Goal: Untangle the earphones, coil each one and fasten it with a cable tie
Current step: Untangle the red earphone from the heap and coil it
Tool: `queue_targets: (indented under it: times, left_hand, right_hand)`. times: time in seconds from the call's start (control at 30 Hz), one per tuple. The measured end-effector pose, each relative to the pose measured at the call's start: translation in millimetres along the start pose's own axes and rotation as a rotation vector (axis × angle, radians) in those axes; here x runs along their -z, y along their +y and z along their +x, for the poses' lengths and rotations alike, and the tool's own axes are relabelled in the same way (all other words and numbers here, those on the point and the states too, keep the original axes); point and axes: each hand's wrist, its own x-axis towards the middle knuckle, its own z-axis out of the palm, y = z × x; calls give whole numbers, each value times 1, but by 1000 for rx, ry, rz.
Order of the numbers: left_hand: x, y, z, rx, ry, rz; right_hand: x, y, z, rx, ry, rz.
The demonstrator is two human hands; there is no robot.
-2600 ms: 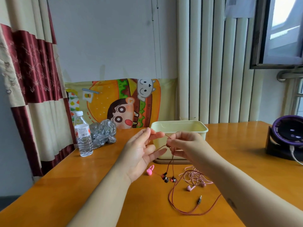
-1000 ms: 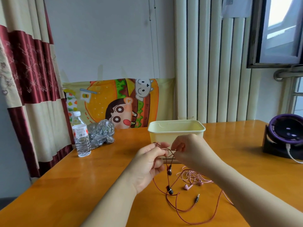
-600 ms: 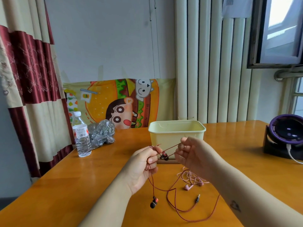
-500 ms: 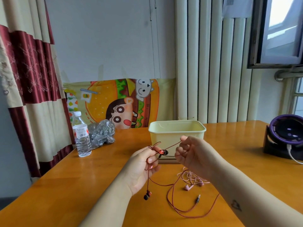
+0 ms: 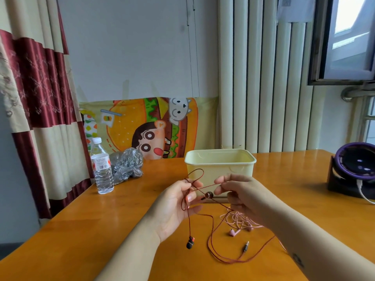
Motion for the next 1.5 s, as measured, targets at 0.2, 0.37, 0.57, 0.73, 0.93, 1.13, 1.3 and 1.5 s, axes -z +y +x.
queue_targets:
  times: [0.2, 0.37, 0.57, 0.73, 0.93, 1.13, 1.3, 1.5]
  left_hand:
    - [0, -7, 2, -58, 26, 133]
    - [0, -7, 4, -100, 49, 245]
    - [1, -1, 4, -198, 150, 193]
    - [1, 3, 8, -208, 140, -62]
    - [5, 20, 14, -249, 195, -386]
    - [23, 28, 20, -210, 345, -460]
    - [30, 30, 17, -205, 366, -454]
    - [30, 48, 14, -195, 248, -332]
  right_hand:
    - [-6, -10, -5, 276, 97, -554]
    - [-9, -13, -9, 312, 93, -563]
    - [-6, -16, -14, 261, -26, -624]
    - [-1, -17, -20, 255, -226, -922]
    - [2, -17, -22, 165, -264, -998]
    - [8, -1, -7, -58, 127, 380]
    - [13, 12, 2, -163, 156, 644]
    - [19, 22, -7, -258, -218, -64]
